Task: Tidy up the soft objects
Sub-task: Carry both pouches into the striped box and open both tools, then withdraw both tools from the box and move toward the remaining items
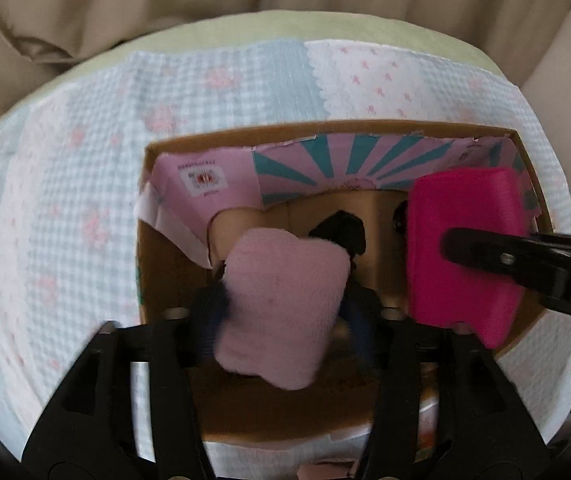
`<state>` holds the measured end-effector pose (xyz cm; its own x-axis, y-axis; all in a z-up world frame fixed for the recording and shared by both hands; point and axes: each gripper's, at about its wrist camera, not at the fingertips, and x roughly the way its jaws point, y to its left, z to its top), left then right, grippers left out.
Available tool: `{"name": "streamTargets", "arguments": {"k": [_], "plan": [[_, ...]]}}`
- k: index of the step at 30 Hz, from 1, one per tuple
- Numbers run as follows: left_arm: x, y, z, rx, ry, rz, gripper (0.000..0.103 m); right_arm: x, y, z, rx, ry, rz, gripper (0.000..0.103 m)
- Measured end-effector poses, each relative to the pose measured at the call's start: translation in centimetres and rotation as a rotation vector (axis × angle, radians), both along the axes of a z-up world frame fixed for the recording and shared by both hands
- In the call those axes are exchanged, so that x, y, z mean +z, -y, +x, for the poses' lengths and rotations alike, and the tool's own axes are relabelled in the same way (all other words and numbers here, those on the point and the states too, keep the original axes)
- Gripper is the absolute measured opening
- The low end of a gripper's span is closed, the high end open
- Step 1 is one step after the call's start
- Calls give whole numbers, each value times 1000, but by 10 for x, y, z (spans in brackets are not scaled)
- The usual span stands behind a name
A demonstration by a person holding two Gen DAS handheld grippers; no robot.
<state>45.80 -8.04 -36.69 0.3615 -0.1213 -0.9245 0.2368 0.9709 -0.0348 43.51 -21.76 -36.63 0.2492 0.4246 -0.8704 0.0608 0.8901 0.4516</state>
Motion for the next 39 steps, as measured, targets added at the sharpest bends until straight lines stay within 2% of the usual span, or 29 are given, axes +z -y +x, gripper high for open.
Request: {"name": "streamTargets", "arguments": {"k": [1, 2, 4, 12, 19, 25, 30, 34, 39], "plan": [[1, 1, 0, -1, 4, 8, 102, -3, 0, 6, 4, -14, -14, 36], [1, 1, -1, 0, 5, 9, 103, -3, 0, 9, 1, -20, -31, 68], [4, 0, -4, -5, 14, -16, 103, -2, 5, 14, -4, -15, -58, 103], [4, -4, -5, -7, -12, -11, 103, 1, 14, 3, -5, 0, -97, 103], [30, -8, -19, -4, 25, -14, 103, 23, 13, -12, -20, 51, -93, 103], [63, -14, -42, 5, 75, -14, 103, 61, 7, -32, 15, 120, -164, 103], [99, -13, -69, 5, 127, -7, 103, 96, 8, -58, 17, 141, -174, 103], [131, -13, -94, 11, 169, 3, 103, 134, 10, -91, -5, 196, -188, 103], [176, -19, -140, 15, 215, -23, 103, 180, 9, -140, -31, 267, -224, 103]]}}
